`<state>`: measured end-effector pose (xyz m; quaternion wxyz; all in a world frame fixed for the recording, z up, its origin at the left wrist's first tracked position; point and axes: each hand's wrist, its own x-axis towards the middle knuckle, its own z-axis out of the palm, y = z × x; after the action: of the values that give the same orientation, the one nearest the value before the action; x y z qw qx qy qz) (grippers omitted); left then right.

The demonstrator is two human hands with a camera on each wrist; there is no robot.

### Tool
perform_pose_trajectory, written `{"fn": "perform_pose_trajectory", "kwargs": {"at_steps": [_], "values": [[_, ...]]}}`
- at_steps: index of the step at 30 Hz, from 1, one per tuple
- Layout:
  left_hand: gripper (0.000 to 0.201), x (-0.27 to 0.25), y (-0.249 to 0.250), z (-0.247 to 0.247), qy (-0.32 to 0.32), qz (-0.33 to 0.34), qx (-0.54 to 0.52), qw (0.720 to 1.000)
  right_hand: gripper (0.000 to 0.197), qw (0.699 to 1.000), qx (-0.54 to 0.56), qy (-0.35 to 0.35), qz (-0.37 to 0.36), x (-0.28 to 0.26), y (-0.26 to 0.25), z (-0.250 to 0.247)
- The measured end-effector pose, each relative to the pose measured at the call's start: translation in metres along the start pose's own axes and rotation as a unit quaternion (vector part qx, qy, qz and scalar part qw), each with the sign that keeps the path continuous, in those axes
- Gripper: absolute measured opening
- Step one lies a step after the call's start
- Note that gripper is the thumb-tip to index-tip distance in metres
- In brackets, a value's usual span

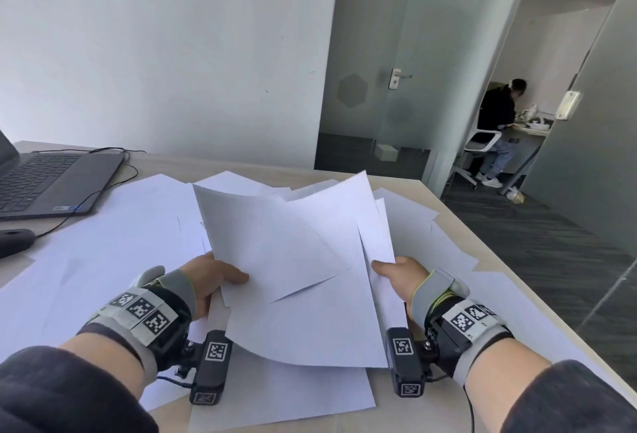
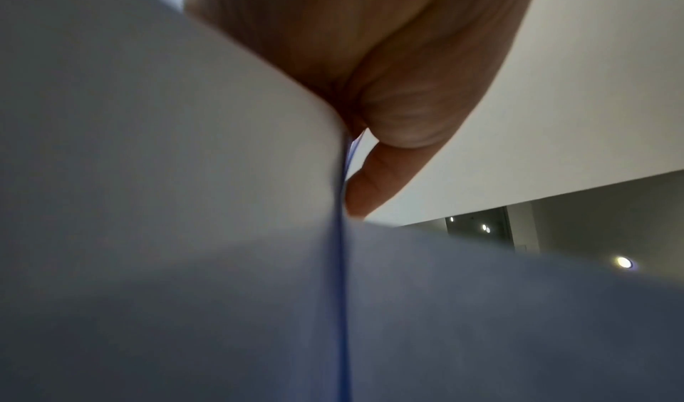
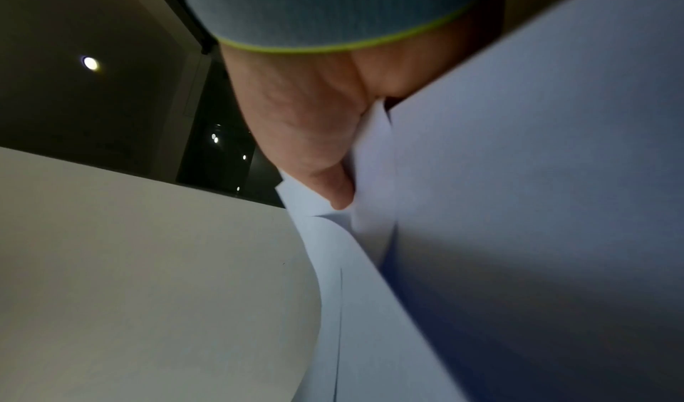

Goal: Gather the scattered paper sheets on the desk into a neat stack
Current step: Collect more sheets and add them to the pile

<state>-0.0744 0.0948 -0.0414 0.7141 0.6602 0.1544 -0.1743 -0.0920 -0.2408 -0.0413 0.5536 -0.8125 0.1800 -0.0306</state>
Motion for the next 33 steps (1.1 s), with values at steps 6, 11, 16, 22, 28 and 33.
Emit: {"fn": "perform_pose_trajectory", "kwargs": {"at_steps": [6,11,16,22,28,33], "values": [[0.048,-0.002,0.000,0.003,-0.012,0.004,-0.032,0.999,0.007,0.991,0.097,0.072,-0.055,0.001,-0.009,-0.001],[0.047,-0.002,0.000,-0.001,0.001,0.006,-0.030,1.000,0.007,0.977,0.144,0.144,-0.056,0.005,-0.017,-0.012],[0.042,0.002,0.008,-0.017,0.078,0.025,-0.045,0.996,0.017,0.962,0.152,0.226,-0.006,0.008,-0.015,-0.034],[0.036,0.005,0.016,-0.030,0.156,0.047,-0.073,0.984,0.024,0.938,0.201,0.281,0.038,0.005,-0.016,-0.055],[0.045,0.002,0.013,-0.020,0.152,0.056,-0.099,0.982,0.019,0.931,0.229,0.271,0.081,-0.001,-0.019,-0.063],[0.040,0.000,0.007,-0.005,0.126,0.037,-0.107,0.986,0.018,0.974,0.166,0.143,0.050,-0.003,-0.006,-0.029]]}}
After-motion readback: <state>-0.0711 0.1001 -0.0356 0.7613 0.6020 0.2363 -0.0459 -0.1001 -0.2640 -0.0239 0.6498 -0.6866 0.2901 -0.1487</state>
